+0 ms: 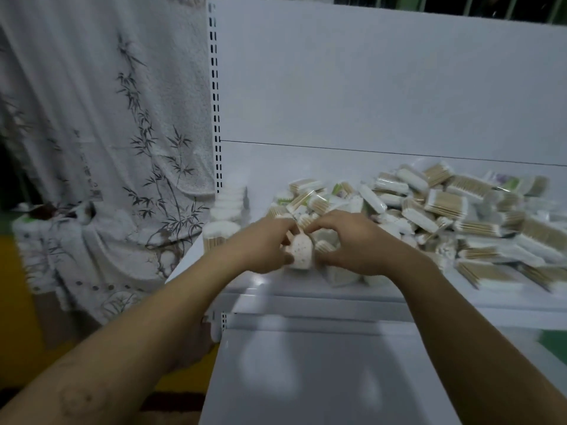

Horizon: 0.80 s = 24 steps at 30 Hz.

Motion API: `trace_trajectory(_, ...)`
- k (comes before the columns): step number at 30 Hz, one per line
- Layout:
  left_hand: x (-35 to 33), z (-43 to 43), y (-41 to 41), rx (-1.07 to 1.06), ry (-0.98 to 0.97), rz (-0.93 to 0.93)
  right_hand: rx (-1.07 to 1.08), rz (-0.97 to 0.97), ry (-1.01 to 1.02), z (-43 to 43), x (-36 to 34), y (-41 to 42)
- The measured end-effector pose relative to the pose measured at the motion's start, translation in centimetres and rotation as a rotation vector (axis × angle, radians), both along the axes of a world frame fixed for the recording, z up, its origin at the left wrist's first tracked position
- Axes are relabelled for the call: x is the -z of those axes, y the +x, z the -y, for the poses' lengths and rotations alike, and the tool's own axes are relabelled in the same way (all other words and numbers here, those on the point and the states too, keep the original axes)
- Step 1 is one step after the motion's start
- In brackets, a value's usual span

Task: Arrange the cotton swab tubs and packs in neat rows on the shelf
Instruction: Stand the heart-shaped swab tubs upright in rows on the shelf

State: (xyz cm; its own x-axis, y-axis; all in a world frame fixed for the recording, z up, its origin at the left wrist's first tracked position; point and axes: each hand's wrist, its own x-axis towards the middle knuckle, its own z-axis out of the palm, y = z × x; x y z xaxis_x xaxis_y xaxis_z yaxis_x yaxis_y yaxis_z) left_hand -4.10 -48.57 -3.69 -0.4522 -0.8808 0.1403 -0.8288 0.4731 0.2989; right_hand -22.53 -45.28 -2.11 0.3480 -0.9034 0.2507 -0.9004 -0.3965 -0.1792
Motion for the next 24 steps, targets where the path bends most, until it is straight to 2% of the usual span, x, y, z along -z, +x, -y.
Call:
trace_trajectory(4,-1.5,-0.4,0.5,-0.056,-0.046,-0.068,-0.032,-0.020,-0.027,0.2,-0.3,0.8)
trace_trajectory(8,-2.2,-0.3,0.8,-0.092,-0.130,-0.182,-0.086,0.103,-0.080,1.0,0.2,1.9)
trace_trajectory(11,-3.4,0.6,1.3,-0.129,-0.177,-0.385,-0.119,0.282,-0.179,2.3,-0.5,2.0)
trace_trajectory(14,-4.8,1.9,2.3,-0.130,-0.212,-0.588,-0.145,0.371,-0.232,4.0,-2.4,2.4)
trace_trajectory(16,-5.7,2.9,2.9,-0.075,-0.202,-0.632,-0.141,0.380,-0.257,5.6,-3.9,3.1)
trace_trajectory(19,-7.1,5.2,3.9,0.016,-0.215,-0.598,-0.112,0.359,-0.300,8.4,-5.8,4.3)
trace_trajectory(24,-7.8,10.9,6.4,-0.015,-0.194,-0.764,-0.120,0.250,-0.269,13.0,-7.2,8.1)
